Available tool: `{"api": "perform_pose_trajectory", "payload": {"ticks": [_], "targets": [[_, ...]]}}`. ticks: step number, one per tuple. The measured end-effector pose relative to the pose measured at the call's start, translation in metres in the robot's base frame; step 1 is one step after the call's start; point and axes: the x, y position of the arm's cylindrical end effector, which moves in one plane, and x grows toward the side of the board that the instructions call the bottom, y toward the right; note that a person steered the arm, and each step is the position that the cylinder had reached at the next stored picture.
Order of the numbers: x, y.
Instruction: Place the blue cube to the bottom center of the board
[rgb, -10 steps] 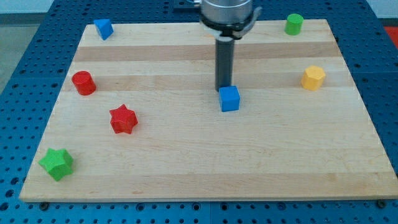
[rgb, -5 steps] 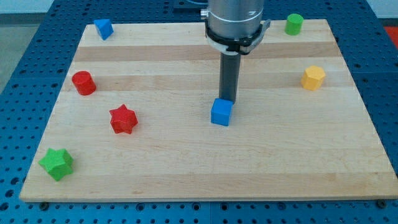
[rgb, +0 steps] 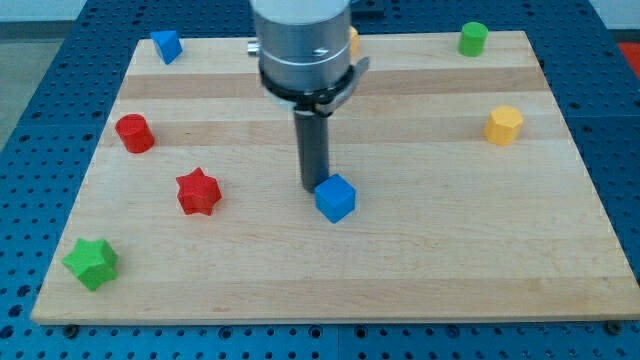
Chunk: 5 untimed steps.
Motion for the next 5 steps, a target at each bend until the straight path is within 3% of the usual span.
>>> {"api": "perform_pose_trajectory", "payload": {"ticks": [1,5], "targets": [[-0.005,0.018],[0.038,0.018]]}}
